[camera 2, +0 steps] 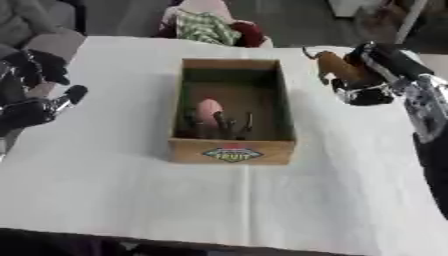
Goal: Pick up objects on the table and place them in the box.
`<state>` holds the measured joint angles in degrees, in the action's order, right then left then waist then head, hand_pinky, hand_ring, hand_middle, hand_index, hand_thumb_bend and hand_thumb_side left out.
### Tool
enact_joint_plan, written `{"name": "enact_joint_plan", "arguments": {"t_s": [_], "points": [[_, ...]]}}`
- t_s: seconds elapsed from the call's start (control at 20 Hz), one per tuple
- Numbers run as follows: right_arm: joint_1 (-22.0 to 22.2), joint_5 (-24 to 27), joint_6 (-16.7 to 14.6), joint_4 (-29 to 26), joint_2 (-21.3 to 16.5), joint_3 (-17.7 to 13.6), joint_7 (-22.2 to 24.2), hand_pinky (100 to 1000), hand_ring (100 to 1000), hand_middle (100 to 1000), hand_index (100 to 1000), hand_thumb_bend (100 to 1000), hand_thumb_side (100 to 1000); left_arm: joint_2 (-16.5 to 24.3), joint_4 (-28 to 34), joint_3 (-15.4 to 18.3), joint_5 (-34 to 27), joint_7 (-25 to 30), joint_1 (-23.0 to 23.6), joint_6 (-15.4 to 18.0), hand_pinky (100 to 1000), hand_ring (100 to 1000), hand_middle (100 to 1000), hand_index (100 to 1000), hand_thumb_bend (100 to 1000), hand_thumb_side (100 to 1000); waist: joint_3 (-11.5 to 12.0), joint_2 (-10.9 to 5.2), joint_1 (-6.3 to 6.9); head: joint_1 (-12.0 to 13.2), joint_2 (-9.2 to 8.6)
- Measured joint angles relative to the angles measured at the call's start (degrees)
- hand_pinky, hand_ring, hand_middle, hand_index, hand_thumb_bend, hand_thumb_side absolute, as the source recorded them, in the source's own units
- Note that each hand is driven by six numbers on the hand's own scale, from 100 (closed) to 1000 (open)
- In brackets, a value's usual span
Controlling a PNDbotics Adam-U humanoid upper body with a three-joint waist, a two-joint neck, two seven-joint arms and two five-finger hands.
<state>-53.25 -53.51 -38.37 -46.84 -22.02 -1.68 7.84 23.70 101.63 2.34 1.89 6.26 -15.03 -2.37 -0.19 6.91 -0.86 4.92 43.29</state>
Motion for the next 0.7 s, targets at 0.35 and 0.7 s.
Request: {"name": "enact_joint_plan", "arguments": {"t_s": [0.35, 0.7], "points": [[-4.52, 2.73, -0.41, -1.92, 5.89, 1.07, 3.77, 482, 421, 355, 466, 100, 222, -0.09, 0.02, -0.08, -0.43, 0.60, -0.05, 0.08, 696, 554, 534, 652, 551, 166, 1.24, -0.34, 0.02, -0.45, 0.00], [-6.08, -1.89, 0.26, 0.75, 12.88, 0.95, 5.18, 493, 440, 376, 488, 100, 236, -1.09, 0.39, -0.66, -0.94, 1.40, -0.67, 0.19, 695, 553, 534, 651, 551, 166, 2.67, -0.12, 0.07, -1.12, -0.09]]}}
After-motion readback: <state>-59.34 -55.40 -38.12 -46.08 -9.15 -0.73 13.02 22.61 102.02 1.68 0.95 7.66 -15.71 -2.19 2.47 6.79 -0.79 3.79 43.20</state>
